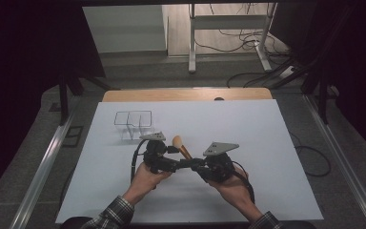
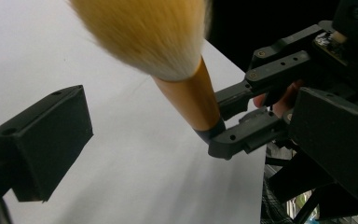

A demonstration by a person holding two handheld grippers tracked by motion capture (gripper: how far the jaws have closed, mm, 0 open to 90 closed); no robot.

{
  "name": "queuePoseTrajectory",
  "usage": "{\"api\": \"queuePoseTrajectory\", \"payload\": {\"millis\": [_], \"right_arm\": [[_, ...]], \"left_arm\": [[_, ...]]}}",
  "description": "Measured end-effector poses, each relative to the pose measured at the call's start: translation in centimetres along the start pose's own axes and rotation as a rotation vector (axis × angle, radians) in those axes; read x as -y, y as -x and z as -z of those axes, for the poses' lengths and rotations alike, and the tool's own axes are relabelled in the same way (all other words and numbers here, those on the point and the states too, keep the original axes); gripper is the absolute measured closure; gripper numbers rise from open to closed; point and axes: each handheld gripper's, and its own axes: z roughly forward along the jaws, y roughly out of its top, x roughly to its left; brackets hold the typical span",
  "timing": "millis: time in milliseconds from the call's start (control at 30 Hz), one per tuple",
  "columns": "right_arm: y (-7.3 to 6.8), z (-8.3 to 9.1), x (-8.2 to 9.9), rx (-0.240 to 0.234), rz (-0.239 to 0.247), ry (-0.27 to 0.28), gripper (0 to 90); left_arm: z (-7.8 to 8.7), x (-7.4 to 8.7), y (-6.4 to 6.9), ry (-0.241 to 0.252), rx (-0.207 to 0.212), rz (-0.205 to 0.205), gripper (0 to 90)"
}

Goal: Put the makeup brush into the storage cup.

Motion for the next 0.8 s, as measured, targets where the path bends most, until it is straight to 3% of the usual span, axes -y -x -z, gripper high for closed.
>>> {"api": "queuePoseTrajectory", "payload": {"millis": [167,367,467,700,800], "right_arm": [[-0.32,-0.16,-0.05,-0.004,0.005,0.005,74.7],[-0.45,-0.24,-0.02,-0.002,0.009,0.005,74.7],[-0.43,-0.24,-0.01,0.002,0.01,0.006,74.7],[-0.43,-0.3,0.04,0.004,0.011,0.006,74.7],[-0.49,-0.29,0.02,0.001,0.016,0.006,74.7]], "left_arm": [[0.2,0.02,-0.12,0.006,0.005,0.016,8.3],[0.69,0.02,-0.29,0.026,0.055,0.054,35.7],[0.69,0.1,-0.41,0.019,0.072,0.069,45.1],[0.7,0.19,-0.47,0.022,0.08,0.101,57.8],[0.84,0.3,-0.69,0.031,0.087,0.126,67.3]]}}
